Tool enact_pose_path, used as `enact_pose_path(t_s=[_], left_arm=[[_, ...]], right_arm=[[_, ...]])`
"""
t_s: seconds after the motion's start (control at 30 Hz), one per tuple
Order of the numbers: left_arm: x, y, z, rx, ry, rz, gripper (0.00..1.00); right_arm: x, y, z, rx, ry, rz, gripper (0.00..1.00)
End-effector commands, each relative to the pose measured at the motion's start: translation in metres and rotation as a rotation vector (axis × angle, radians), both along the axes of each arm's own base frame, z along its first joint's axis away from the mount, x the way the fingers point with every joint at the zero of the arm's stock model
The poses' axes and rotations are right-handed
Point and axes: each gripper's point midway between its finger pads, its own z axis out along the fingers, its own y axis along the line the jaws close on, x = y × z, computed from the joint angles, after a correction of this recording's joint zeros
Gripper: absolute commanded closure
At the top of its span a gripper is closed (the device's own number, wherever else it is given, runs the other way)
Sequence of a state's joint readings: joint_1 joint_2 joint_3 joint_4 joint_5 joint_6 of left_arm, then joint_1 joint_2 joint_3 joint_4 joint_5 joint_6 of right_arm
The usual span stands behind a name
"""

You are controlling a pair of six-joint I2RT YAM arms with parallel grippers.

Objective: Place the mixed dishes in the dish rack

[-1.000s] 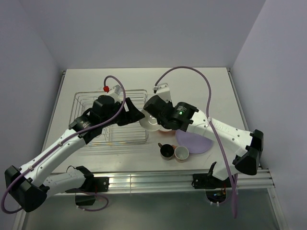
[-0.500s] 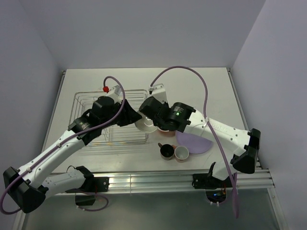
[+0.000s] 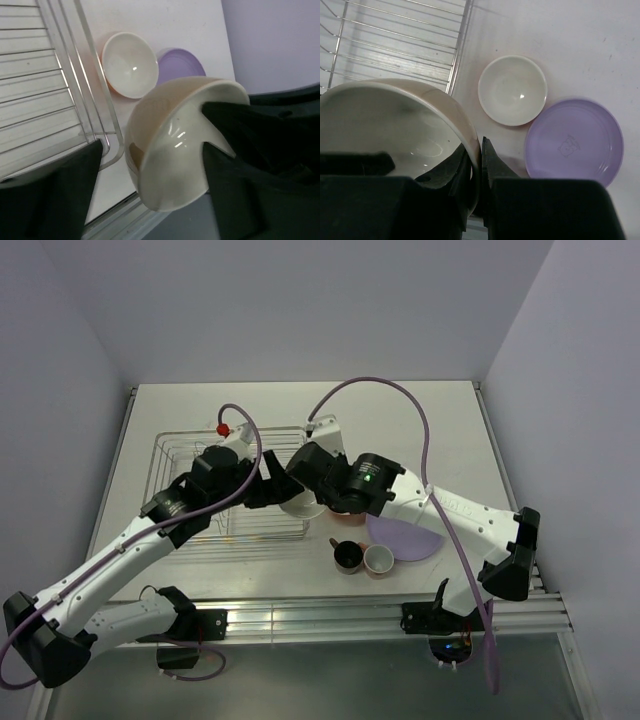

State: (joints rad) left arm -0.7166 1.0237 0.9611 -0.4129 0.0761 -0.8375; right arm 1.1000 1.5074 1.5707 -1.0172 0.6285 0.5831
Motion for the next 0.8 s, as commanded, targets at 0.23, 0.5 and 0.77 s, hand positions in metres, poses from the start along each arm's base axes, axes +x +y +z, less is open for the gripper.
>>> enact_pose_path(t_s=[0.23,0.5,0.77], left_arm=[[-0.04,-0.012,0.056,-0.15,-0.225,-0.255,0.01],[-0.07,-0.019,0.059,-0.23,-0.235,-0.408,0.01],[-0.09,-0.033,0.075,-0.39,-0.224,-0.523,0.01]], right_arm=[[-0.021,0.004,0.047,0.255,-0.026,0.101,1.0],[-0.041,-0.008,0.072,0.434,0.018,0.244,1.0],[-0.054,-0.001,0.077,0.511,0.043,0.335,1.0]])
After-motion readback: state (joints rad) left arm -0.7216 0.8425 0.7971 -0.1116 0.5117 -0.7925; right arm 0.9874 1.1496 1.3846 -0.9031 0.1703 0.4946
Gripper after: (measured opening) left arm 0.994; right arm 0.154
